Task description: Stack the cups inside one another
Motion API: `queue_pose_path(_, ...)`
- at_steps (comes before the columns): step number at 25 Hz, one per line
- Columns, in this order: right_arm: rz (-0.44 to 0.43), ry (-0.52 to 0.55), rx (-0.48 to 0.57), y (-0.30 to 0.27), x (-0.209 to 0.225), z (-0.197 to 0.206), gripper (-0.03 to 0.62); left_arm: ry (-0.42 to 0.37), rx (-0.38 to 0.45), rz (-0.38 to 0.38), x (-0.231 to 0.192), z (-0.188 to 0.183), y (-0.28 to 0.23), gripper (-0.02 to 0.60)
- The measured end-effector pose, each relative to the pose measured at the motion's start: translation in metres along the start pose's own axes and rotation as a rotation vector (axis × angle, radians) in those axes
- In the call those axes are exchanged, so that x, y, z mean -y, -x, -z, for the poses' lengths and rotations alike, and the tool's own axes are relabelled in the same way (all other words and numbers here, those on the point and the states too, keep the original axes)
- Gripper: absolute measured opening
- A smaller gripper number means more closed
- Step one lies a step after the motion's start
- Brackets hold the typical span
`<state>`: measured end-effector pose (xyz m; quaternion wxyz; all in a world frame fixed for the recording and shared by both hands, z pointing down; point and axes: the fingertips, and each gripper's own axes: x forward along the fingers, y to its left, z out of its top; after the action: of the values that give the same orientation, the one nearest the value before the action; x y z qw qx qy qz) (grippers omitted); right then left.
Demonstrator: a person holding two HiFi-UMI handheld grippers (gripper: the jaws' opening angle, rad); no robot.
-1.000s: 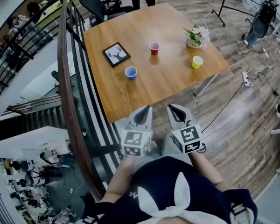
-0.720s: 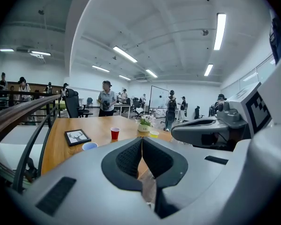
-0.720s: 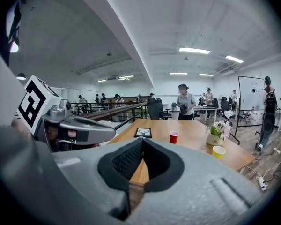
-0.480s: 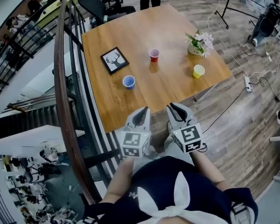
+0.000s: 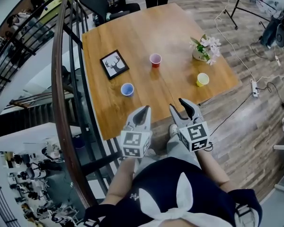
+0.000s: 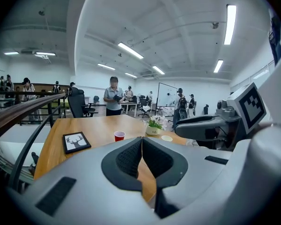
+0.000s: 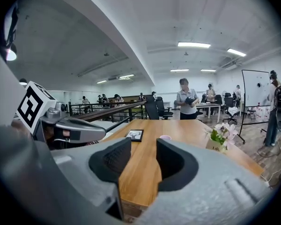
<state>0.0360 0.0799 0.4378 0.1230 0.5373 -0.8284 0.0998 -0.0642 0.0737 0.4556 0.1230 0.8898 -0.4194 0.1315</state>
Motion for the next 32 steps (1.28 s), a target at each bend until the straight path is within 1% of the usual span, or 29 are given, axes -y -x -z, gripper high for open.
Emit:
queue_pose_path(8, 0.041, -0.036, -0.020, -0.011, 0.055, 0.008, 0.190, -0.005, -0.029, -0.012, -0.002, -0.003, -0.034, 0.020)
queue_pose_path(17, 0.135, -0.071, -0.059, -0.012, 0.134, 0.027, 0.219, -0.028, -0.061, -0.024, 0.001, -0.006, -0.068, 0.020)
queue_pose_path(23, 0.184, -0.091, -0.075, -0.010, 0.183, 0.036, 0.231, -0.045, -0.063, -0.033, 0.007, -0.015, -0.090, 0.020)
queue_pose_path(26, 0.195, -0.109, -0.077, -0.012, 0.202, 0.041, 0.246, -0.052, -0.067, -0.040, 0.009, -0.016, -0.100, 0.020)
queue_pose_path(32, 0.194, -0.090, -0.139, -0.026, 0.232, 0.059, 0.282, -0.068, -0.077, -0.059, 0.012, -0.019, -0.119, 0.020)
